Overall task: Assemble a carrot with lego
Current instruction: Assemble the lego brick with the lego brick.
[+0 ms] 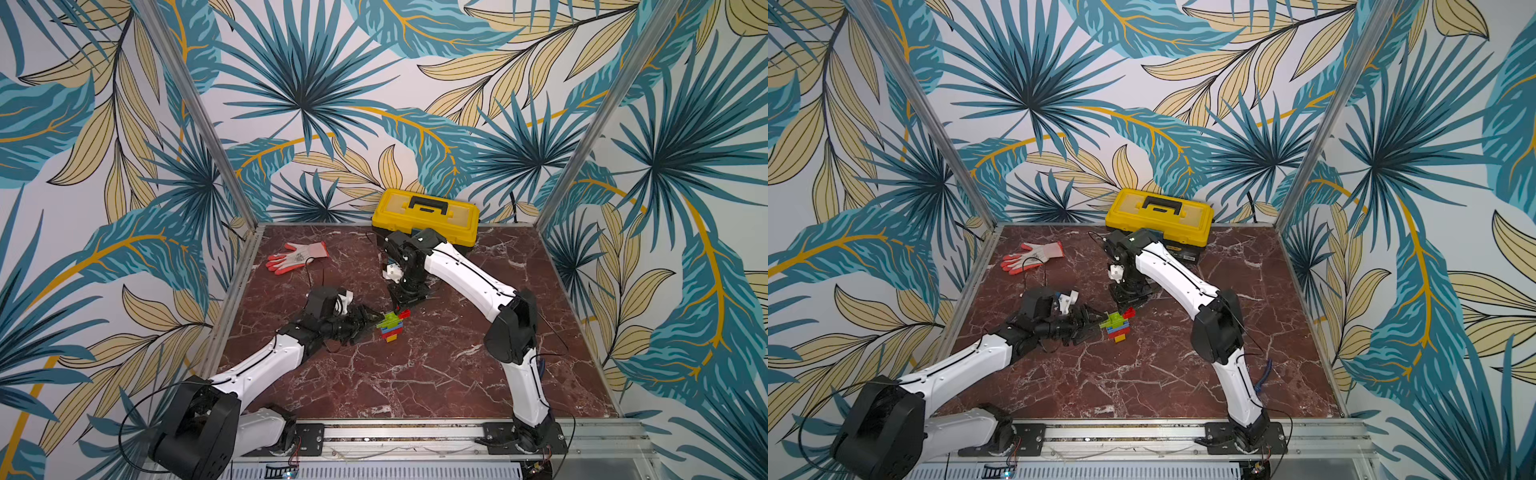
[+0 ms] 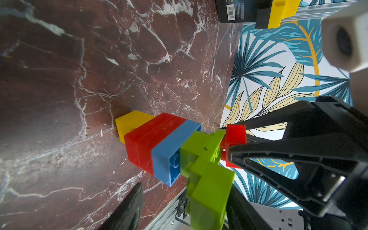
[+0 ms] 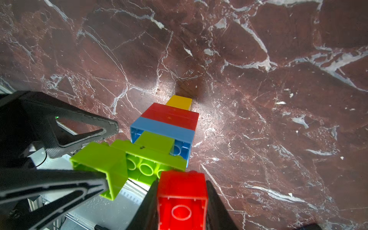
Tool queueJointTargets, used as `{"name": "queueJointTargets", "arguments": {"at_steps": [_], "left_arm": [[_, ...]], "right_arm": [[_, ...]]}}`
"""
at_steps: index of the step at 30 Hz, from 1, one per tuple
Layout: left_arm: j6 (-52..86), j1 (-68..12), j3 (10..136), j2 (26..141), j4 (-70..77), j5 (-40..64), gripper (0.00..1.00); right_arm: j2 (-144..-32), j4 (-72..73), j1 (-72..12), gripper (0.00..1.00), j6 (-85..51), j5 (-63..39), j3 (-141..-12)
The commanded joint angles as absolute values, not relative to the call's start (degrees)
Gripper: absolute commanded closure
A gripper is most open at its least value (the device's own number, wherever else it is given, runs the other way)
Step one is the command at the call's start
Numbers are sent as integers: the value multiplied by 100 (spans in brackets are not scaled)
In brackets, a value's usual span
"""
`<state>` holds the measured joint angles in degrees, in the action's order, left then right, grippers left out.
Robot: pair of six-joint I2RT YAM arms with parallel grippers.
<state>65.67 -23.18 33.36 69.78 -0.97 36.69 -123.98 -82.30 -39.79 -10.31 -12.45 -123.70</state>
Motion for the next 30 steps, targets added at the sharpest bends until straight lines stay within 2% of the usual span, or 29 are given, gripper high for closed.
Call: {"name": "queueJointTargets", "arguments": {"at_steps": [1, 30], "left_arm": [[6434, -2259, 3331, 7022, -114, 3676, 35], [6442, -2101, 3243, 7049, -114, 3757, 35]], "right_arm": [[-12559, -8222, -4034, 74, -1107, -1087, -12218], [-12519, -7703, -4315, 74, -1492, 152, -11397]]}}
